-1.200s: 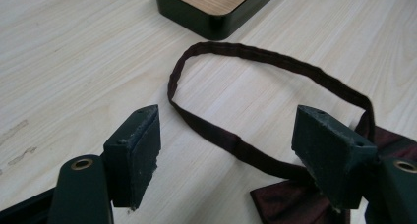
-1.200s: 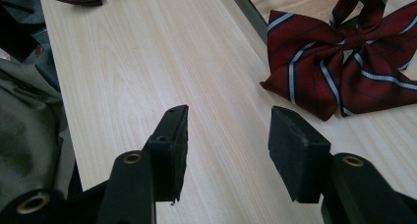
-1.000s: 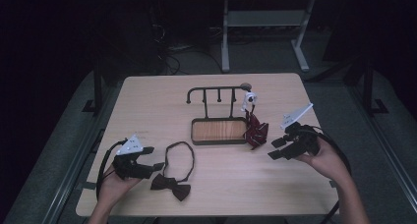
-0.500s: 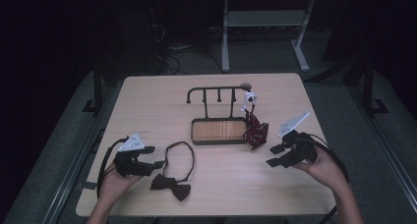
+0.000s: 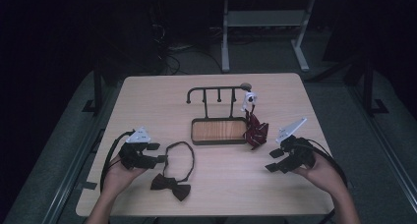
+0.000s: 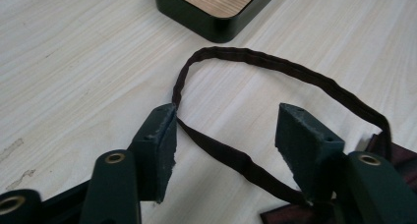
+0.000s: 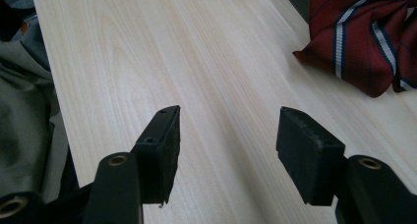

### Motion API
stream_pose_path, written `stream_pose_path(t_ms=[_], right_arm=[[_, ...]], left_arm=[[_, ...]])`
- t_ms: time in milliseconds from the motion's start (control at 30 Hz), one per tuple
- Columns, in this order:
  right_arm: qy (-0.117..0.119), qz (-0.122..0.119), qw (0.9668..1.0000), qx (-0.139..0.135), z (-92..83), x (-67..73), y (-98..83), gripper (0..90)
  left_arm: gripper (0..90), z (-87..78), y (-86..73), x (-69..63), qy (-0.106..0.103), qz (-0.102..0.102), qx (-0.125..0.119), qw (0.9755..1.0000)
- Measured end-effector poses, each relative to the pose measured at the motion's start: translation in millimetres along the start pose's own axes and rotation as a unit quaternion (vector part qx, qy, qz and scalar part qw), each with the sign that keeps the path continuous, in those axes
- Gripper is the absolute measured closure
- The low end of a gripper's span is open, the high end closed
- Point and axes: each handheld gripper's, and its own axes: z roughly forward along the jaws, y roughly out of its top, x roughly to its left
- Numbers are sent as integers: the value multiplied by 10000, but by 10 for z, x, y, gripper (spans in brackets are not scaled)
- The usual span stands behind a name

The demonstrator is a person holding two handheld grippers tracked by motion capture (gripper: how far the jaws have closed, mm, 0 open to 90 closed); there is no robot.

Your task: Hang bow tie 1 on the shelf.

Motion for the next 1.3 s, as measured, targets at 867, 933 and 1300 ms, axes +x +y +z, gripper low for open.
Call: stream_pose_path(t_ms=[867,933,1300], right_arm=[[-71,10,9999,-75,-45,22,-47,395],[-75,-19,9999,-70,-41,25,-45,395],[-83,-20,9999,-58,-43,29,-58,392]], left_arm=[[542,173,386,217,-70,-33,721,9974],[556,224,388,229,-103,-69,811,9966],[583,397,354,297,-111,-46,1176,9930]])
